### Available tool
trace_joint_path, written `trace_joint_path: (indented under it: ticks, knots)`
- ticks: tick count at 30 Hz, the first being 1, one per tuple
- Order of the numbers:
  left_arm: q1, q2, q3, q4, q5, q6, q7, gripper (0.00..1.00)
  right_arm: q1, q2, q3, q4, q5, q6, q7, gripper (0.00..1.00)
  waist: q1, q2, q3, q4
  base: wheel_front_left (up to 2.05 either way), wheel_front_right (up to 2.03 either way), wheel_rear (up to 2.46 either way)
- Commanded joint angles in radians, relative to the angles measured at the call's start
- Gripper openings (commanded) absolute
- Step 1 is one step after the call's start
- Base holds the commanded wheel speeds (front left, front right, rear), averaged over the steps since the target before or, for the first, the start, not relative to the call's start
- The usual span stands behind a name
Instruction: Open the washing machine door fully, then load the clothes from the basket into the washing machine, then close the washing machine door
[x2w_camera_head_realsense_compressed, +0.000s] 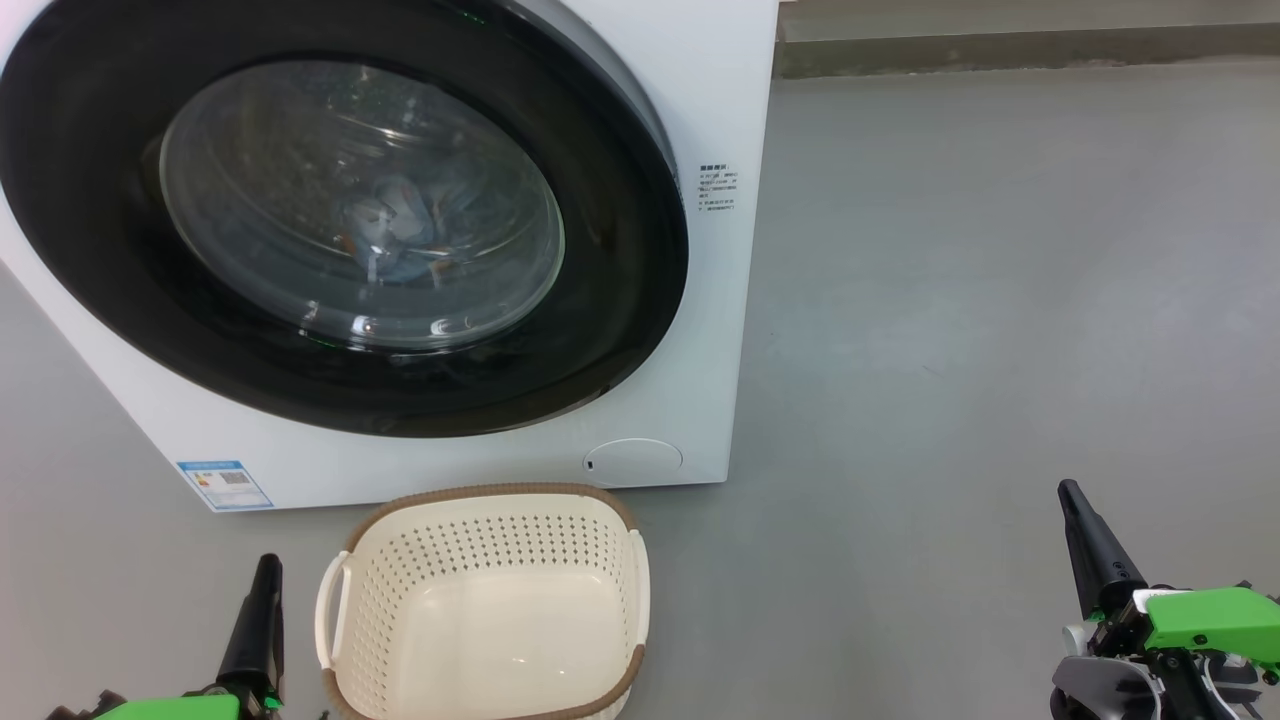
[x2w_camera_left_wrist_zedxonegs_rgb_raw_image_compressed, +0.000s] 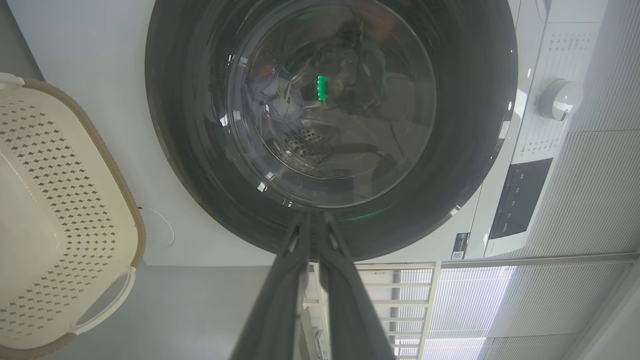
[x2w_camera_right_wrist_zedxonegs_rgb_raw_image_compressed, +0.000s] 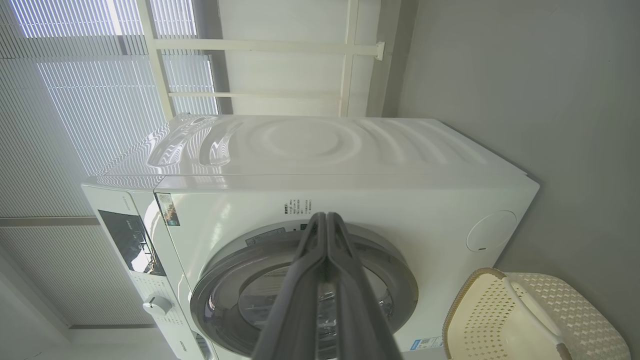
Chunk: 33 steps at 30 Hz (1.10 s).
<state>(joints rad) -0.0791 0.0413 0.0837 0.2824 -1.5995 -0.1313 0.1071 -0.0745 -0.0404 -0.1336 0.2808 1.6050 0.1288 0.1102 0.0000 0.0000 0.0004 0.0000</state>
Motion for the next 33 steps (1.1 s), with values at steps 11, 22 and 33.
trace_joint_path:
  ticks: [11, 22, 33]
  knots:
    - [-0.037, 0.009, 0.032, -0.03, -0.008, 0.001, 0.007, 0.0, -0.041, -0.01, 0.018, -0.03, 0.002, 0.002, 0.004, 0.0, 0.0, 0.0, 0.0, 0.0, 0.0, 0.0, 0.0]
    - [-0.036, 0.009, 0.032, -0.03, -0.008, 0.001, 0.007, 0.0, -0.041, -0.01, 0.018, -0.03, 0.002, 0.002, 0.004, 0.0, 0.0, 0.0, 0.0, 0.0, 0.0, 0.0, 0.0]
    - [-0.036, 0.009, 0.032, -0.031, -0.008, 0.001, 0.007, 0.0, -0.041, -0.01, 0.018, -0.03, 0.002, 0.002, 0.004, 0.0, 0.0, 0.0, 0.0, 0.0, 0.0, 0.0, 0.0]
